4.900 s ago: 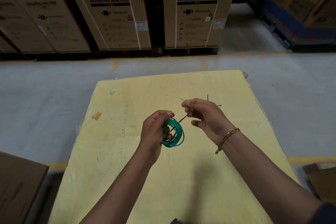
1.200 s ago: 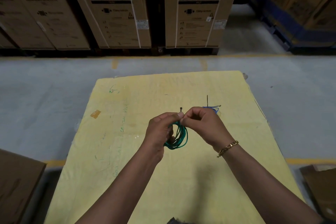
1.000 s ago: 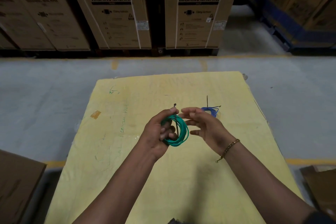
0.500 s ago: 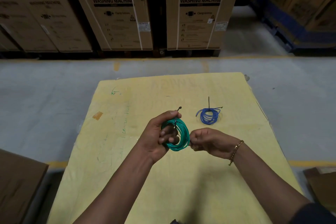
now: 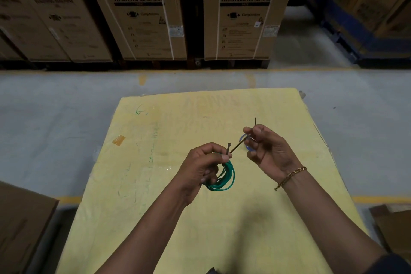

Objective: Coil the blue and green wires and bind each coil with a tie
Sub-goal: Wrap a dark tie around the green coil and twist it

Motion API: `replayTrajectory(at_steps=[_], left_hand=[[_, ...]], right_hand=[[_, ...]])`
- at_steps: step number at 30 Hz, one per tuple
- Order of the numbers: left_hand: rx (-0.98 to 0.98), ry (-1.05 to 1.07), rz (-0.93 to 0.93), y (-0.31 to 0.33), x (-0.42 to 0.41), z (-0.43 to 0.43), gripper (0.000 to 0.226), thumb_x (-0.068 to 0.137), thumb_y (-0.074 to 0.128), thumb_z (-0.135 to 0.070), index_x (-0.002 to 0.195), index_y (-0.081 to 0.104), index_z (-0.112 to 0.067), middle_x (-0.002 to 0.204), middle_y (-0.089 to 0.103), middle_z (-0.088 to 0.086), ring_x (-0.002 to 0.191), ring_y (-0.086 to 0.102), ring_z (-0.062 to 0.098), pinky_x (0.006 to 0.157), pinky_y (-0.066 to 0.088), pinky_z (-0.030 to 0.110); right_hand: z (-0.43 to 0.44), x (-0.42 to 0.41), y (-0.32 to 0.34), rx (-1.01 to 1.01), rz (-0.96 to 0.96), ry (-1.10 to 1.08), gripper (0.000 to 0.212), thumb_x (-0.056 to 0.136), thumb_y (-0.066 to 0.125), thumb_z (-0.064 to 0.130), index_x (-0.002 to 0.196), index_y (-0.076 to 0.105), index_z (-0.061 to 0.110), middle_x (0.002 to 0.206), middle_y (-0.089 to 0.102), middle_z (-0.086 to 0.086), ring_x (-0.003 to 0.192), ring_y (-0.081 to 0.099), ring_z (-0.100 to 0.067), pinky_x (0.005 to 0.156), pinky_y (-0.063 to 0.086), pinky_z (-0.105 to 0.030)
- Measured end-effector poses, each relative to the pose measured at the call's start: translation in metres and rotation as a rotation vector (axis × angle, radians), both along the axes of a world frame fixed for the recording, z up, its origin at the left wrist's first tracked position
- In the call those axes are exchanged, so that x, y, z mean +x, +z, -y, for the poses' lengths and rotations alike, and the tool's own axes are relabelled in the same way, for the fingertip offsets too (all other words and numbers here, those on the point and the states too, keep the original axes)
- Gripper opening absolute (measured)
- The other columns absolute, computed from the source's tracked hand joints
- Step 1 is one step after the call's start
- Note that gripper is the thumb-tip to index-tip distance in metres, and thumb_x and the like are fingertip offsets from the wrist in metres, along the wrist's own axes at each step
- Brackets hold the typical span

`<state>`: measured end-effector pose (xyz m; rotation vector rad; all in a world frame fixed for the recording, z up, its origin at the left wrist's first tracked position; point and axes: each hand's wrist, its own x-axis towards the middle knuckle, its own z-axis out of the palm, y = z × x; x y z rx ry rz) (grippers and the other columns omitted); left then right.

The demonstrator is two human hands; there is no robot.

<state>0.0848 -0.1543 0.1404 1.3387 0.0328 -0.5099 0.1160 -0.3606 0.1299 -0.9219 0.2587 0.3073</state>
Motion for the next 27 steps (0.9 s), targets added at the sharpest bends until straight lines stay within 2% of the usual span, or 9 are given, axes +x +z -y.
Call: replayTrajectory(at_steps=[4, 8, 12, 15, 17, 20, 22, 24, 27], left_hand=[[-0.004, 0.025, -0.004, -0.002, 0.003, -0.001, 0.003, 0.078, 0.070, -0.020, 0.077, 0.073, -0.019, 0.052, 0.028, 0.002, 0.038, 0.021, 0.010, 0.052, 0.029, 0.029], [0.037, 0.025, 0.032, 0.000, 0.004, -0.003, 0.008, 0.080, 0.071, -0.025, 0.080, 0.070, -0.017, 0.052, 0.028, -0.002, 0.040, 0.023, 0.010, 0.054, 0.030, 0.029], [0.093, 0.032, 0.076, 0.004, 0.004, -0.002, 0.013, 0.081, 0.070, -0.028, 0.083, 0.069, -0.016, 0.049, 0.037, -0.009, 0.042, 0.026, 0.008, 0.053, 0.031, 0.027], [0.152, 0.018, 0.108, 0.006, 0.004, -0.002, 0.011, 0.093, 0.068, -0.022, 0.086, 0.065, -0.015, 0.048, 0.041, -0.014, 0.043, 0.028, 0.008, 0.054, 0.031, 0.027], [0.159, -0.006, 0.115, 0.007, 0.005, -0.002, 0.011, 0.098, 0.062, -0.019, 0.088, 0.062, -0.014, 0.050, 0.037, -0.014, 0.044, 0.026, 0.008, 0.052, 0.031, 0.026], [0.078, -0.019, 0.084, 0.008, 0.004, 0.000, 0.011, 0.100, 0.059, -0.018, 0.090, 0.060, -0.014, 0.054, 0.031, -0.008, 0.044, 0.021, 0.009, 0.049, 0.032, 0.024], [-0.020, 0.014, 0.017, 0.008, 0.004, 0.000, 0.011, 0.100, 0.057, -0.017, 0.089, 0.060, -0.015, 0.056, 0.028, -0.005, 0.043, 0.019, 0.008, 0.047, 0.032, 0.023], [-0.156, 0.060, -0.079, 0.007, 0.004, 0.001, 0.011, 0.097, 0.059, -0.018, 0.087, 0.063, -0.015, 0.056, 0.027, -0.003, 0.040, 0.019, 0.007, 0.045, 0.031, 0.023], [-0.390, 0.169, -0.243, 0.007, 0.006, 0.001, 0.008, 0.088, 0.064, -0.022, 0.083, 0.065, -0.015, 0.054, 0.027, -0.004, 0.037, 0.019, 0.005, 0.042, 0.028, 0.020]], right_hand=[[-0.014, -0.005, 0.007, 0.111, 0.044, -0.028, 0.011, 0.083, 0.068, 0.021, 0.074, 0.061, 0.020, 0.079, 0.067, 0.002, 0.064, 0.061, -0.009, 0.050, 0.040, -0.020], [-0.019, -0.004, 0.012, 0.005, 0.140, 0.013, 0.026, 0.064, 0.088, 0.031, 0.079, 0.070, 0.020, 0.073, 0.064, 0.000, 0.062, 0.056, -0.010, 0.050, 0.040, -0.021], [-0.019, -0.007, 0.018, -0.238, 0.180, 0.077, 0.023, 0.086, 0.067, 0.017, 0.108, 0.073, 0.014, 0.073, 0.062, 0.000, 0.063, 0.052, -0.010, 0.050, 0.039, -0.021], [-0.017, -0.010, 0.023, -0.401, 0.219, 0.167, 0.025, 0.097, 0.057, 0.009, 0.117, 0.071, 0.010, 0.074, 0.058, 0.000, 0.064, 0.050, -0.011, 0.049, 0.038, -0.023], [-0.017, -0.011, 0.028, -0.475, 0.228, 0.255, 0.023, 0.098, 0.056, 0.009, 0.115, 0.072, 0.007, 0.074, 0.058, 0.000, 0.065, 0.051, -0.010, 0.049, 0.038, -0.023], [-0.019, -0.011, 0.032, -0.516, 0.220, 0.281, 0.017, 0.097, 0.059, 0.011, 0.106, 0.073, 0.009, 0.075, 0.062, -0.001, 0.067, 0.055, -0.011, 0.049, 0.042, -0.021], [-0.021, -0.009, 0.032, -0.526, 0.222, 0.219, 0.019, 0.097, 0.061, 0.011, 0.114, 0.068, 0.015, 0.076, 0.065, -0.001, 0.068, 0.057, -0.012, 0.051, 0.044, -0.023], [-0.022, -0.009, 0.031, -0.531, 0.241, 0.173, 0.032, 0.097, 0.061, 0.009, 0.126, 0.058, 0.021, 0.076, 0.067, -0.002, 0.068, 0.059, -0.013, 0.051, 0.047, -0.025], [-0.024, -0.011, 0.025, -0.644, 0.333, 0.142, 0.022, 0.098, 0.058, 0.006, 0.114, 0.063, 0.021, 0.076, 0.067, 0.000, 0.071, 0.059, -0.013, 0.051, 0.047, -0.026]])
